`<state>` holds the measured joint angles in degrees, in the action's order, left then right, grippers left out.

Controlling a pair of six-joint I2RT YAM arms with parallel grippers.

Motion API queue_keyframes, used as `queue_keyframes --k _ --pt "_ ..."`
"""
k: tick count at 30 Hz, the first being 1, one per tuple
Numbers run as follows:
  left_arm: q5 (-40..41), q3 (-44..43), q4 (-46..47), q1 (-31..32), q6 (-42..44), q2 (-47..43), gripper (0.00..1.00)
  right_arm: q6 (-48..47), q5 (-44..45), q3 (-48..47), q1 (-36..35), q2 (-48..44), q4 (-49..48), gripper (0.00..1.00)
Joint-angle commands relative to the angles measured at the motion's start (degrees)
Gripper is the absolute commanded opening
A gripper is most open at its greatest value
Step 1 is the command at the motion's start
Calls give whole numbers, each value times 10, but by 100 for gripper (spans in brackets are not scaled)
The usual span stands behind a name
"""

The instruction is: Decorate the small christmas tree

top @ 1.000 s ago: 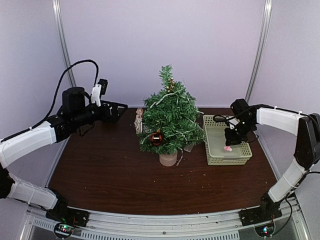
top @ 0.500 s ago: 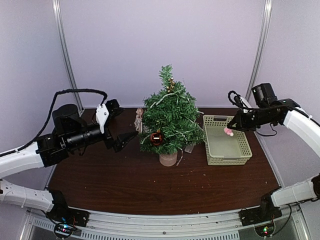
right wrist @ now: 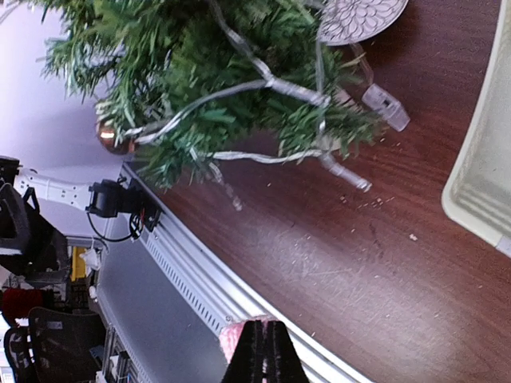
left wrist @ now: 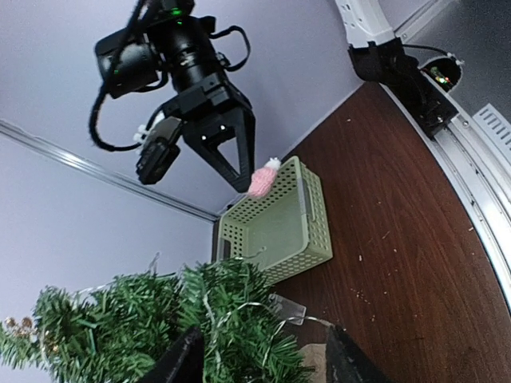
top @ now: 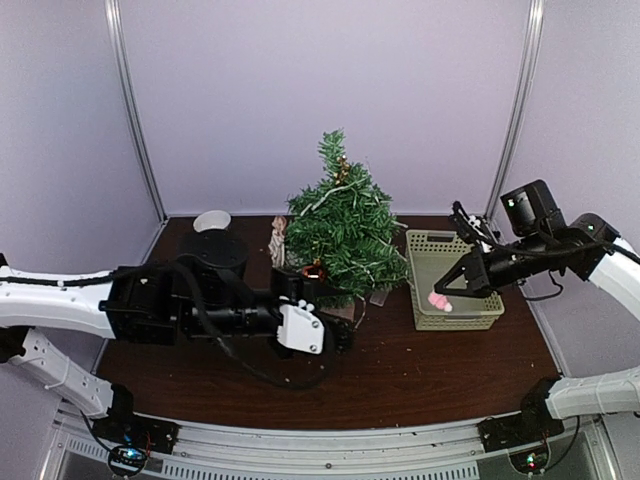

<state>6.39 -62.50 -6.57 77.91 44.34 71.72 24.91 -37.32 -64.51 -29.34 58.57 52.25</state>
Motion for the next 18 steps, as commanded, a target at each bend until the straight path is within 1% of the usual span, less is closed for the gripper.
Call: queue_keyframes --k 1,4,6,9,12,15,18 --pt "13 -59 3 31 55 63 46 57 -4 24 -57 -23 5 0" --pt "32 -86 3 49 82 118 33 89 3 46 -102 -36 -21 0" --pt "34 -104 2 52 86 150 29 103 10 56 -129 -36 -32 0" --pt "31 -131 -11 55 79 189 28 117 24 65 -165 -30 -48 0" --pt "27 -148 -14 56 75 211 27 143 26 82 -191 -24 -86 0" --pt "23 -159 -15 55 76 228 27 159 27 94 -213 -15 -116 0" --pt "12 -164 -19 55 77 241 28 161 30 95 -225 -6 -124 0"
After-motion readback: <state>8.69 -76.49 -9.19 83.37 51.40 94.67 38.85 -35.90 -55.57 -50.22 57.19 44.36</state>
